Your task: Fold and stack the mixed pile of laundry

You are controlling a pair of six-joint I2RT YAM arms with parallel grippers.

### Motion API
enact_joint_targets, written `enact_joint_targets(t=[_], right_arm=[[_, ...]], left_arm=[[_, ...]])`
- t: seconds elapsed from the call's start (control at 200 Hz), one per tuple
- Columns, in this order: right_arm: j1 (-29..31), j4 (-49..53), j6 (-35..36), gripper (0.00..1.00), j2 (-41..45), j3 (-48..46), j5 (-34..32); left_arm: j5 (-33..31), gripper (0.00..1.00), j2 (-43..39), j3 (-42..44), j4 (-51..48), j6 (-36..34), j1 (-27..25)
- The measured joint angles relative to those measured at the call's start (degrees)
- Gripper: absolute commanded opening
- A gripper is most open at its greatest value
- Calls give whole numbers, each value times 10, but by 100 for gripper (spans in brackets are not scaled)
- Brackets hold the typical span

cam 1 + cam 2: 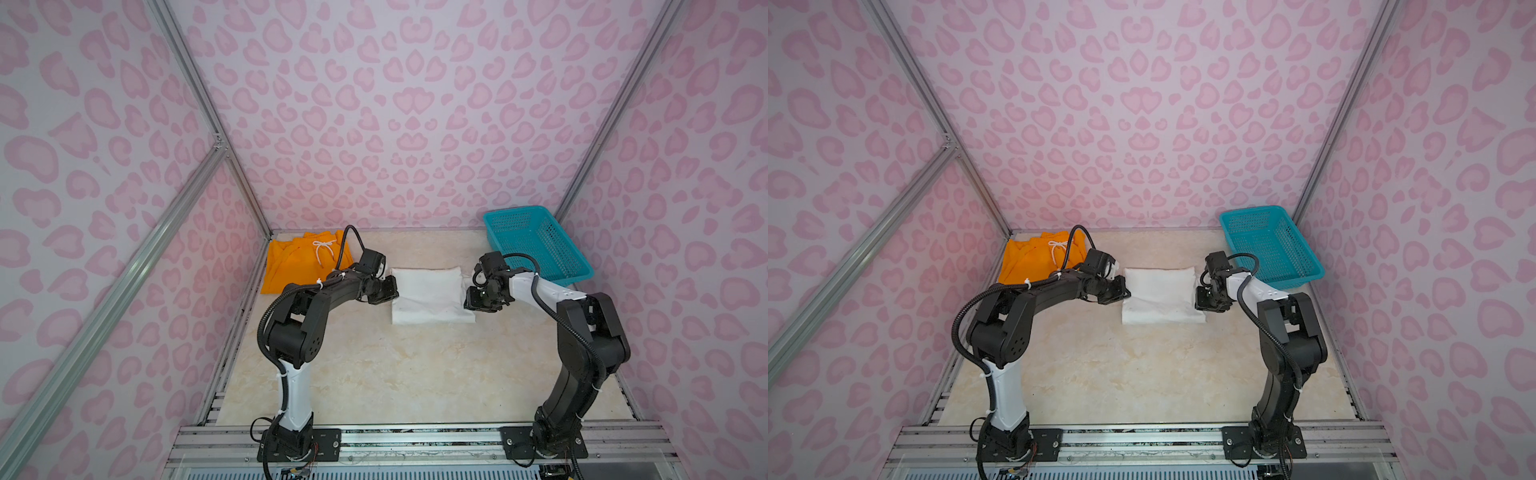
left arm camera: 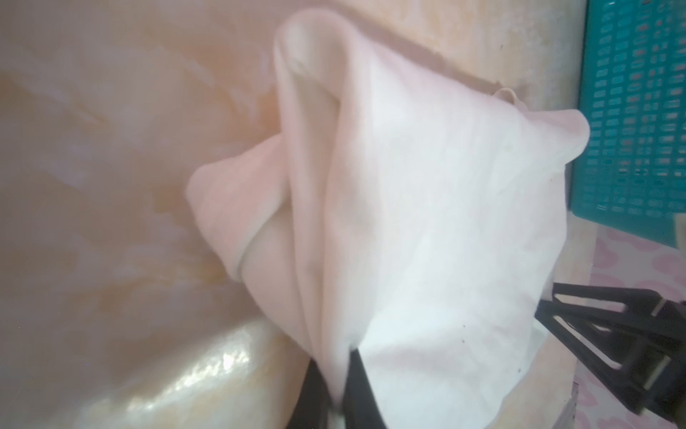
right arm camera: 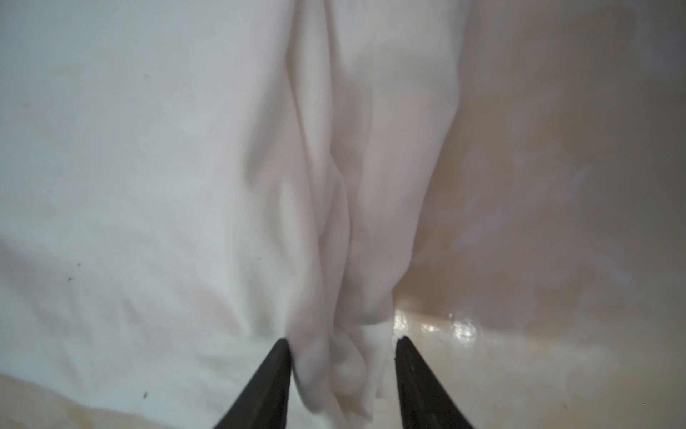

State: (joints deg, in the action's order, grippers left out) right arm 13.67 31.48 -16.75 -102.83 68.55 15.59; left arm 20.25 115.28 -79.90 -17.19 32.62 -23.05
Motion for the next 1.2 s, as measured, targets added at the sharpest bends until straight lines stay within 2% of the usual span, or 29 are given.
enact_joint_targets(t=[0.235, 0.485, 0.55, 0.885, 1.2], right_arm=[[-3, 11, 10, 48, 75, 16, -4], [-3, 33, 23, 48, 132, 9, 2], [-3, 35, 23, 48, 146, -1, 8], [-3, 35, 22, 48, 168, -22, 26], [2, 23, 13, 48, 177, -35, 40]], left_arm=[[-89, 3, 37, -219, -186, -81, 43], [-172, 3, 184, -575, -408, -160, 109], [-195, 3, 206, -638, -442, -161, 125], [-245, 3, 179, -655, -473, -177, 196], [-252, 3, 117, -670, -470, -226, 220]])
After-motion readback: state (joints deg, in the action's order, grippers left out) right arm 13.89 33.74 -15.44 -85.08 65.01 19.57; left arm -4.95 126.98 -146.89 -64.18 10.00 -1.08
